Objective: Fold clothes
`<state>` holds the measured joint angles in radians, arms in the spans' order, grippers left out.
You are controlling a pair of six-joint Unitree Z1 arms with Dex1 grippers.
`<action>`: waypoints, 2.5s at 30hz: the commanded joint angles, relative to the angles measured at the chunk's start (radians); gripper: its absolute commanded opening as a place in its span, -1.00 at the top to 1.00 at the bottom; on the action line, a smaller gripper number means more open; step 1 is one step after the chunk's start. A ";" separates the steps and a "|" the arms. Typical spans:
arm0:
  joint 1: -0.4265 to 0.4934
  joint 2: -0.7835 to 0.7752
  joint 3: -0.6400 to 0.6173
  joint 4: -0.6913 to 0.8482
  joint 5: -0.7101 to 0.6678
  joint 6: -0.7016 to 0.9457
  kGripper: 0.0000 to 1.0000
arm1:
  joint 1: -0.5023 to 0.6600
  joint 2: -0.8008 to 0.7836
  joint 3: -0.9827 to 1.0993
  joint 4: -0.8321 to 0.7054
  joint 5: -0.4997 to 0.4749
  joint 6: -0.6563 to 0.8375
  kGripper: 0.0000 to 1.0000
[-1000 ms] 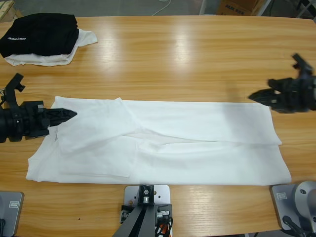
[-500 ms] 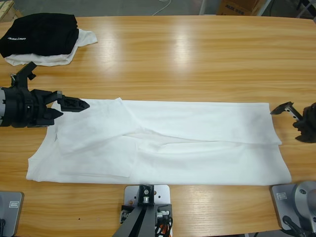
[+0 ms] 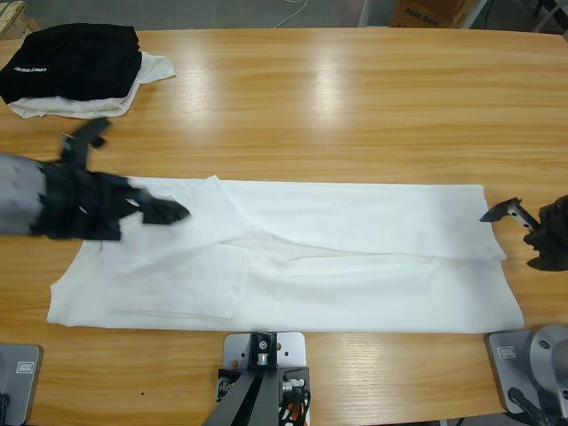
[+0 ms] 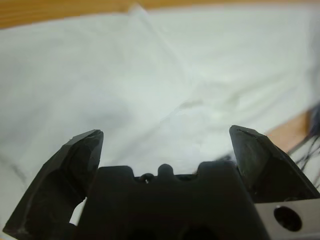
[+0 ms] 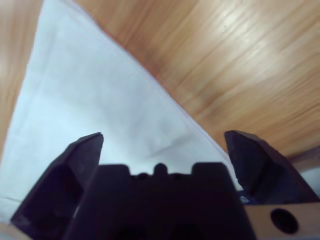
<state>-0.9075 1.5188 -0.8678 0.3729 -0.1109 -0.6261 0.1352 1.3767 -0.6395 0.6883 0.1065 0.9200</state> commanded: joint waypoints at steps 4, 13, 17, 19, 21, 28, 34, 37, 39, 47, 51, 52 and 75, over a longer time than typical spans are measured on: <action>-0.137 0.425 -0.525 0.279 0.059 0.968 -1.00 | 0.132 -0.123 0.002 0.019 -0.083 -0.065 -1.00; -0.191 0.605 -0.637 0.445 0.128 1.307 -0.98 | 0.130 -0.125 -0.006 0.012 -0.077 -0.070 -1.00; -0.217 0.613 -0.640 0.435 0.139 1.294 -0.98 | 0.129 -0.099 -0.010 0.004 -0.074 -0.072 -1.00; -0.224 0.621 -0.645 0.432 0.138 1.291 -0.97 | 0.129 -0.093 -0.011 0.002 -0.074 -0.072 -1.00; -0.229 0.633 -0.643 0.432 0.137 1.287 -0.97 | 0.128 -0.093 -0.011 0.002 -0.075 -0.071 -1.00; -0.222 0.694 -0.629 0.431 0.138 1.278 -0.97 | 0.121 -0.102 -0.011 0.010 -0.079 -0.069 -1.00; -0.151 0.729 -0.631 0.420 0.132 1.208 -0.97 | 0.111 -0.100 -0.011 0.011 -0.079 -0.069 -1.00; -0.094 0.739 -0.644 0.416 0.130 1.179 -0.97 | 0.110 -0.097 -0.011 0.011 -0.079 -0.069 -1.00; -0.063 0.749 -0.653 0.416 0.129 1.178 -0.97 | 0.109 -0.096 -0.011 0.011 -0.079 -0.069 -1.00; -0.002 0.753 -0.657 0.421 0.131 1.177 -0.97 | 0.046 -0.033 -0.015 -0.032 -0.056 -0.063 -0.99; 0.014 0.747 -0.657 0.425 0.129 1.155 -0.97 | 0.006 0.023 0.012 -0.079 0.010 0.003 -1.00; 0.016 0.747 -0.659 0.424 0.128 1.148 -0.97 | 0.006 0.028 0.037 -0.122 0.037 0.021 -1.00; 0.041 0.692 -0.705 0.425 0.116 1.040 -1.00 | -0.104 0.126 0.150 -0.371 0.181 0.013 -0.96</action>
<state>-0.8645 2.1879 -1.5749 0.7998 0.0131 0.4228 0.1298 1.4592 -0.5160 0.3532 0.2469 0.9760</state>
